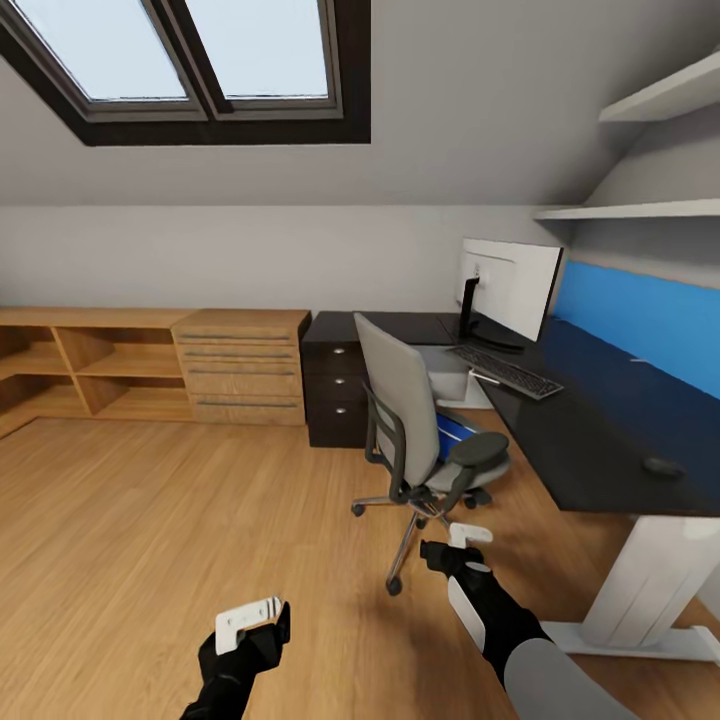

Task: In the bedroom, organize the workspace by keeping the computer under the desk, ensuring the monitor is on the desk, placing the keyboard on the desk next to the monitor, placing the mouse on the desk next to the keyboard, moving the folder from the swivel chair onto the desk next to the mouse, stacking the notebook on top of the folder with the pen on top of the notebook, and positioning the swivel chair next to the desk.

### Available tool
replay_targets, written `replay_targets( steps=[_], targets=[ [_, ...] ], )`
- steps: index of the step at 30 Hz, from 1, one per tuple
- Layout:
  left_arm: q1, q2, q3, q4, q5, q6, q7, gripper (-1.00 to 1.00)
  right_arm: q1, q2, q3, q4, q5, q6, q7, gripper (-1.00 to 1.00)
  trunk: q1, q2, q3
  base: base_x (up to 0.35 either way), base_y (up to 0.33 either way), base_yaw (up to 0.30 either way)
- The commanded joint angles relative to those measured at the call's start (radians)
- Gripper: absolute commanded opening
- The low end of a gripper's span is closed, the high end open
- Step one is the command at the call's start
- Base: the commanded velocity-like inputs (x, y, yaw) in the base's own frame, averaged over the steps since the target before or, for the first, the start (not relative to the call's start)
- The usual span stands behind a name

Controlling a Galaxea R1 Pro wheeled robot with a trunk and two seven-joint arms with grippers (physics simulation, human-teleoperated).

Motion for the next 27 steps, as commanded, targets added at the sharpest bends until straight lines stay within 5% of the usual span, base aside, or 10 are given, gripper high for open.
replay_targets(
  steps=[1,27],
  targets=[
    [0.0,0.001,-0.009,-0.002,0.009,0.003,0.018,1.0,0.0,0.0,0.003,-0.002,-0.009,0.001,-0.006,1.0,0.004,-0.008,-0.004,0.0,0.0,0.0],
    [0.0,0.002,-0.026,-0.002,0.009,-0.003,0.058,1.0,0.001,-0.001,0.003,-0.003,-0.008,-0.007,-0.006,1.0,0.104,-0.19,-0.085,0.0,0.0,0.0]
  ],
)
